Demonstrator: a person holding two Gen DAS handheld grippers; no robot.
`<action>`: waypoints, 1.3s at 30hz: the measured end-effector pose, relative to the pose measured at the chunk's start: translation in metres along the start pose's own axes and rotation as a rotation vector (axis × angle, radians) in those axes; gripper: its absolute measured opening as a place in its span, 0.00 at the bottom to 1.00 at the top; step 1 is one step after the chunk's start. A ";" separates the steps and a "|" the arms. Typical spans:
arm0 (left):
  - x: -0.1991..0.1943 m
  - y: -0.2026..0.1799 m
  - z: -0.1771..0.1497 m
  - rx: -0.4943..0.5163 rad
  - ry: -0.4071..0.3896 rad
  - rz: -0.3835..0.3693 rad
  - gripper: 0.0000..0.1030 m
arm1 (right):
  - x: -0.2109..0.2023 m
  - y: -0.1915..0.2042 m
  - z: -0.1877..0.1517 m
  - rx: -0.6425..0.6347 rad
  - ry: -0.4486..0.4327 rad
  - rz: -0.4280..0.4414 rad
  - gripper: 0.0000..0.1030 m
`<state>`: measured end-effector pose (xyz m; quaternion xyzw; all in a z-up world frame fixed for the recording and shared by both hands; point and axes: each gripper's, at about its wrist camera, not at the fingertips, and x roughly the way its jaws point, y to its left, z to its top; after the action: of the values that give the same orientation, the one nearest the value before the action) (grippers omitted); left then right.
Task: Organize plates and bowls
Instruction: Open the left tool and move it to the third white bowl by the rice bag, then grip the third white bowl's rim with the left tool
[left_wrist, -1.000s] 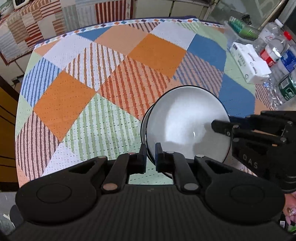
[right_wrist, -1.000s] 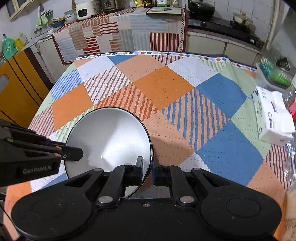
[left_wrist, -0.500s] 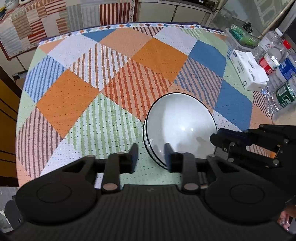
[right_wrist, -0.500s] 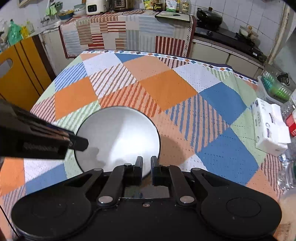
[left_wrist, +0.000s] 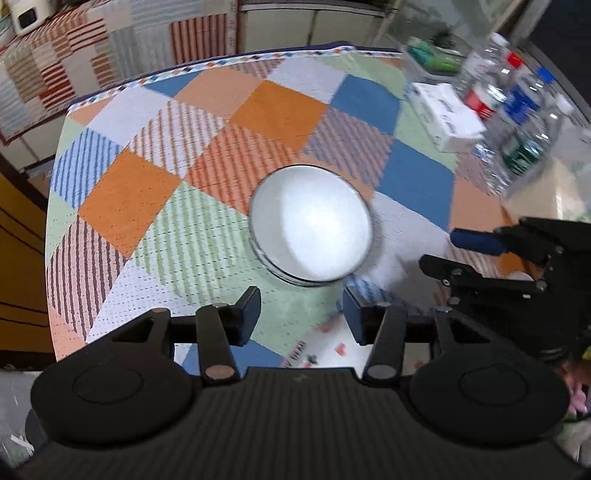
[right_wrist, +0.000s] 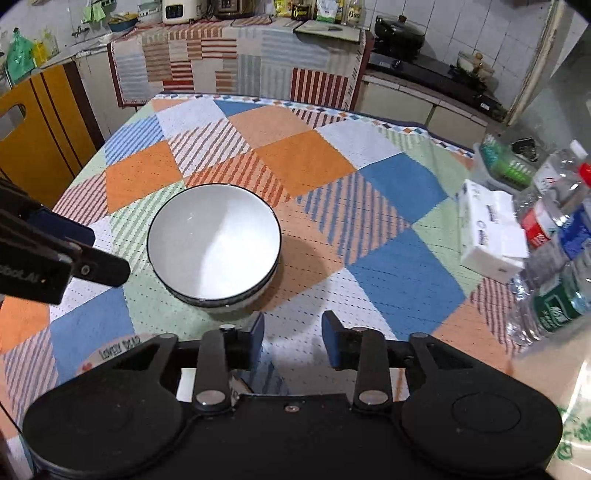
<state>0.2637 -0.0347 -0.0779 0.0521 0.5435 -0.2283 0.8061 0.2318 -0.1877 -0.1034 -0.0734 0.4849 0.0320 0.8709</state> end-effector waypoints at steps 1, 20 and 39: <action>-0.005 -0.003 -0.001 0.003 -0.005 -0.003 0.47 | -0.005 -0.001 -0.002 -0.002 -0.009 0.006 0.42; -0.073 -0.066 -0.057 0.169 -0.042 0.010 0.67 | -0.099 -0.043 -0.076 0.046 -0.021 -0.012 0.64; -0.062 -0.150 -0.097 0.228 -0.081 0.029 0.93 | -0.151 -0.096 -0.160 0.086 -0.112 0.032 0.84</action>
<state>0.0983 -0.1164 -0.0369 0.1421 0.4801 -0.2791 0.8194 0.0300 -0.3053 -0.0483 -0.0260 0.4375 0.0291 0.8984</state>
